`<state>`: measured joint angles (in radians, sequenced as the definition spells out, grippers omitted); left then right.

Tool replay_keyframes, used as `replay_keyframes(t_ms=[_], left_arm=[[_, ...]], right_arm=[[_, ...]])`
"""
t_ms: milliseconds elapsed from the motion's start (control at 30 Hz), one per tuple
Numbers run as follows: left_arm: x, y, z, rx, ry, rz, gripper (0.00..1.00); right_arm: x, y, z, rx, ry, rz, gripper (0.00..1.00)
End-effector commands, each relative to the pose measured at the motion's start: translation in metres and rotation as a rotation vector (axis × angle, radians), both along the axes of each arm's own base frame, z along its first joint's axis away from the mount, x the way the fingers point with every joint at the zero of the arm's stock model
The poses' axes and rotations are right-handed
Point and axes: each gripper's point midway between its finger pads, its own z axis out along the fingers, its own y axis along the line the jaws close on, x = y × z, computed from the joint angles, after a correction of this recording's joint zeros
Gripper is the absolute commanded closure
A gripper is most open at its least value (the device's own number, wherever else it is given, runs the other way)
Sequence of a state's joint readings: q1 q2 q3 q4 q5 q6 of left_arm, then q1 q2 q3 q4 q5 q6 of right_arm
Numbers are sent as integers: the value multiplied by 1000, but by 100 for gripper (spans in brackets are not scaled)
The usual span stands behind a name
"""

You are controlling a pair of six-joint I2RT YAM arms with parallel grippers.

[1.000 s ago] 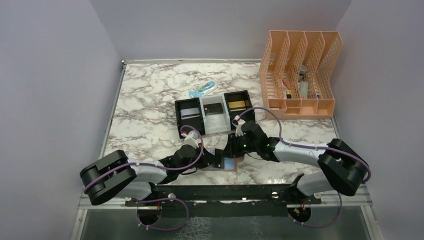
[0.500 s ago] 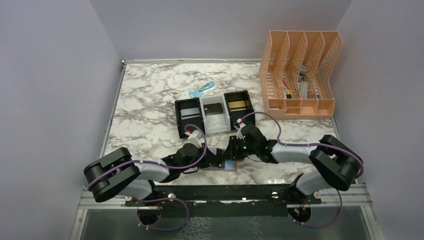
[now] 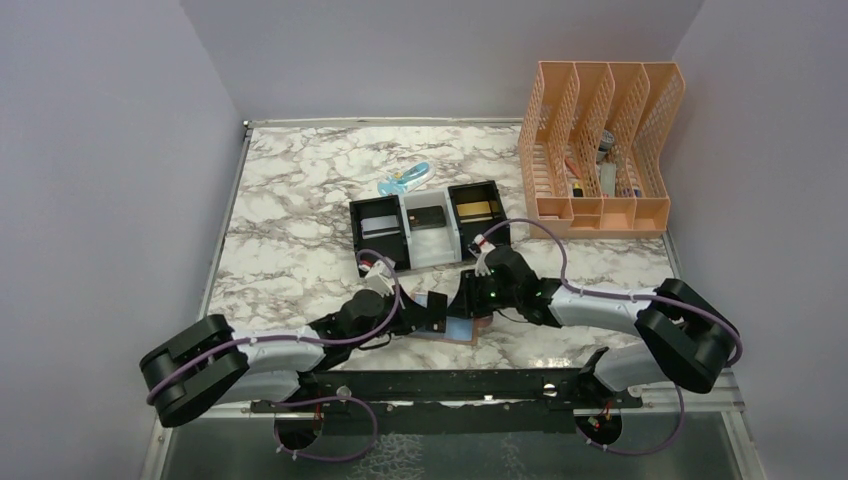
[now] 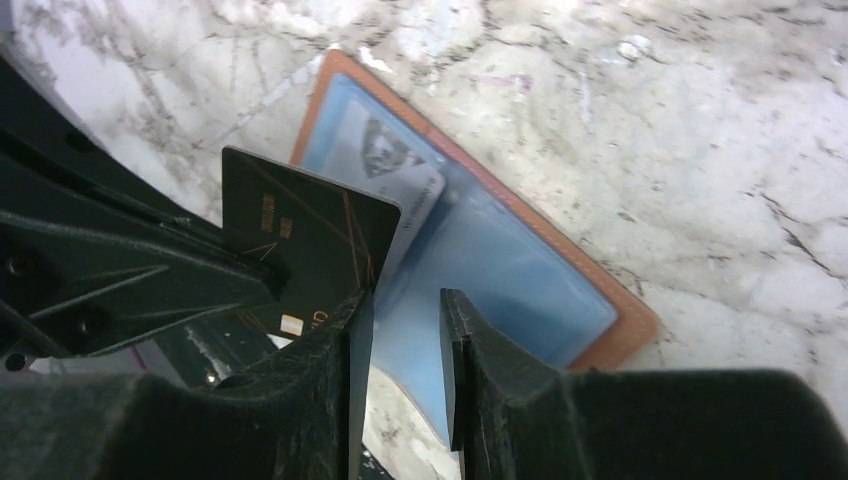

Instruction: Take the credit cards out of the card holder

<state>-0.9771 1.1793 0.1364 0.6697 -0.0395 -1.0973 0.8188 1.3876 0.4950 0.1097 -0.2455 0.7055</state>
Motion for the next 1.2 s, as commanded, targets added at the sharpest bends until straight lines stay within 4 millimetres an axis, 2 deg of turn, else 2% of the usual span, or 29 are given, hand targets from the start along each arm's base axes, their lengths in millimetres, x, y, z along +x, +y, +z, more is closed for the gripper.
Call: replay_keyframes(t_ms=[0,100,200,300,467,533,633,733,867,1000,1167], left_arm=[[7,11,4,60,-35,43,100],[15,29,2,210,-47,89,100],[20,45,11,285,-67,132,100],[20,62,14,290,-69,193,100],[17,83,14,252,-70,272,100],[17,88,16,253,-77,283,100],[16,91,19,254,-91,283,100],[16,93,20,265,-90,278,100],[16,90,19,259,-95,265,100],[15,79,22,224,-108,216,100],[18,64,29,162,-114,140,100]], right_arm=[[-3,26,36,140,-65,128,68],[-9,38,46,206,-49,188,68],[-6,41,45,206,-35,167,68],[-1,40,40,187,-28,136,68],[-12,50,34,202,6,245,68],[-12,50,25,173,28,253,68],[-3,35,2,60,50,158,68],[1,19,-9,-17,41,89,68],[7,8,-3,-39,-10,38,68],[15,0,-1,-92,-40,4,68],[18,5,24,-7,-123,15,62]])
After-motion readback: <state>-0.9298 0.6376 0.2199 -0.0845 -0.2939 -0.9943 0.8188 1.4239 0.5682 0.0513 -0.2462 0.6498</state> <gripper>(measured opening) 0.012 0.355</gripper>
